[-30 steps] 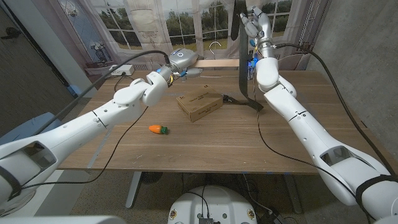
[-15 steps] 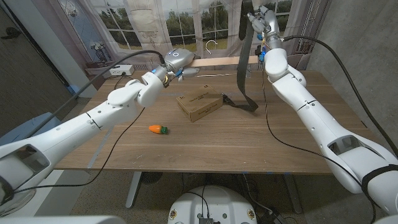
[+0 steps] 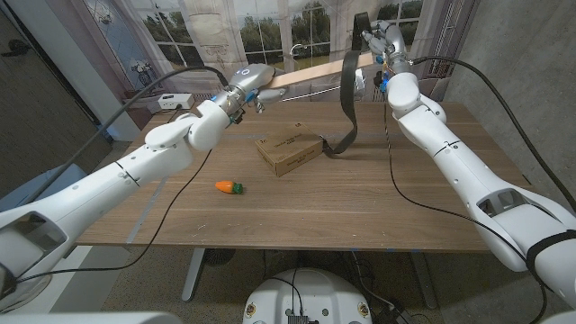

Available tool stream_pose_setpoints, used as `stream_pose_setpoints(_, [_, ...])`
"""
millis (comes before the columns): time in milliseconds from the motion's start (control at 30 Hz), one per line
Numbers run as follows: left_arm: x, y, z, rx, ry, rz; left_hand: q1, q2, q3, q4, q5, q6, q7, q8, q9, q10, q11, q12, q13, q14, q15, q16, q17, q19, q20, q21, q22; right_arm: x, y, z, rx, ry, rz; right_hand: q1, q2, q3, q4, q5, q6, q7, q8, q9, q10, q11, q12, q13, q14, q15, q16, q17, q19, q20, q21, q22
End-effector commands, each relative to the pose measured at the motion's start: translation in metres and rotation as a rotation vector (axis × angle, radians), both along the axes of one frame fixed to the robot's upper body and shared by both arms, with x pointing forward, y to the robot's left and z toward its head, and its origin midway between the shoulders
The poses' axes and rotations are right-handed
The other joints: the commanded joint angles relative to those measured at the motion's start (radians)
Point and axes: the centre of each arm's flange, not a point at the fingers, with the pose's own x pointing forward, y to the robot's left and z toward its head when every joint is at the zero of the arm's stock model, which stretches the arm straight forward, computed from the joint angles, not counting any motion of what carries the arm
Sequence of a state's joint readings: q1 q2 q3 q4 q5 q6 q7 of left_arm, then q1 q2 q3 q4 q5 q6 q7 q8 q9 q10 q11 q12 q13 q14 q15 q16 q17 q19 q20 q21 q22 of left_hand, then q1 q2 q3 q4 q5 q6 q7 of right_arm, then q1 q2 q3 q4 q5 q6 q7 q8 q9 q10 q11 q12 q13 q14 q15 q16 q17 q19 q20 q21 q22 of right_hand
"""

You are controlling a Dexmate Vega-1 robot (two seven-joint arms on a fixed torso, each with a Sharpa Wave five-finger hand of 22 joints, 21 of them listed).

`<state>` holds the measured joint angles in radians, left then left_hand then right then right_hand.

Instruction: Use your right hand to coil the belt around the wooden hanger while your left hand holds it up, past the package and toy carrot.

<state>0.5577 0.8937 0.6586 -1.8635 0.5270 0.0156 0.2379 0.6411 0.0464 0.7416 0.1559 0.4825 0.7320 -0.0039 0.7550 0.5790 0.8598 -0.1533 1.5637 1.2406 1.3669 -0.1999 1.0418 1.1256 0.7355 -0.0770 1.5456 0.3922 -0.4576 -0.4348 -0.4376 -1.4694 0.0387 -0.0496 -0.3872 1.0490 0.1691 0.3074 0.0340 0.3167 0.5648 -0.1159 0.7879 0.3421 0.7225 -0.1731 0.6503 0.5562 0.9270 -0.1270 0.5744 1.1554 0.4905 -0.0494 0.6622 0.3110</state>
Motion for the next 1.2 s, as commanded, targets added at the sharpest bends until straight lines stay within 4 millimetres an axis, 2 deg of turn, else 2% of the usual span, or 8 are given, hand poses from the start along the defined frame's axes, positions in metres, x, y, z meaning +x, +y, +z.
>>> stream_pose_setpoints(33, [-0.001,0.01,0.014,-0.121,0.076,-0.113,-0.005,-0.006,0.009,-0.002,0.006,-0.005,0.001,0.004,0.002,0.0,-0.006,0.005,0.0,0.008,0.003,-0.004,0.004,0.004,-0.041,0.003,-0.003,0.03,-0.01,-0.029,-0.007,0.092,0.0,0.004,0.007,0.007,-0.004,0.007,0.043,0.042,0.097,0.299,0.087,0.014,0.092,0.161,0.008,-0.097,-0.004,0.004,-0.007,-0.002,0.006,0.002])
stream_pose_setpoints(300, [0.007,0.012,0.03,-0.122,0.124,-0.06,-0.005,-0.006,0.009,-0.002,0.007,-0.006,-0.001,0.006,-0.001,0.001,-0.004,0.005,0.0,0.009,0.002,-0.002,0.007,0.002,-0.042,0.007,0.002,0.047,-0.015,-0.059,0.032,0.144,0.029,0.004,0.007,0.007,-0.004,0.007,0.044,0.042,0.099,0.299,0.086,0.016,0.093,0.162,0.01,-0.097,-0.01,0.007,-0.01,-0.003,0.011,0.0])
stream_pose_setpoints(600, [0.011,-0.01,0.054,0.002,0.166,0.065,-0.005,-0.01,0.011,-0.003,0.011,-0.006,-0.001,0.014,0.0,0.003,-0.002,0.006,0.001,0.006,0.003,-0.002,0.007,0.002,-0.039,0.007,0.004,0.067,-0.013,-0.102,0.099,0.197,0.068,0.004,0.008,0.007,-0.003,0.006,0.044,0.043,0.106,0.306,0.08,0.015,0.095,0.168,0.01,-0.097,-0.018,0.011,-0.014,-0.005,0.017,-0.002])
stream_pose_setpoints(867, [0.014,-0.022,0.068,0.012,0.062,0.162,-0.005,-0.012,0.012,-0.003,0.014,-0.006,-0.001,0.018,-0.001,0.006,-0.002,0.007,0.001,0.005,0.004,-0.004,0.005,0.005,-0.038,0.006,0.004,0.078,-0.013,-0.138,0.159,0.236,0.101,0.004,0.009,0.008,-0.003,0.006,0.044,0.043,0.108,0.308,0.081,0.016,0.096,0.168,0.012,-0.097,-0.022,0.013,-0.016,-0.004,0.021,-0.004])
stream_pose_setpoints(1200, [0.015,-0.039,0.082,0.017,-0.057,0.221,-0.004,-0.013,0.013,-0.003,0.017,-0.006,-0.003,0.023,-0.004,0.006,-0.004,0.007,0.001,0.013,0.002,0.008,0.016,0.009,-0.039,0.007,0.005,0.086,-0.022,-0.177,0.23,0.284,0.093,0.005,0.009,0.009,-0.003,0.006,0.045,0.046,0.11,0.307,0.08,0.017,0.097,0.169,0.014,-0.097,-0.029,0.017,-0.019,-0.003,0.028,-0.006])
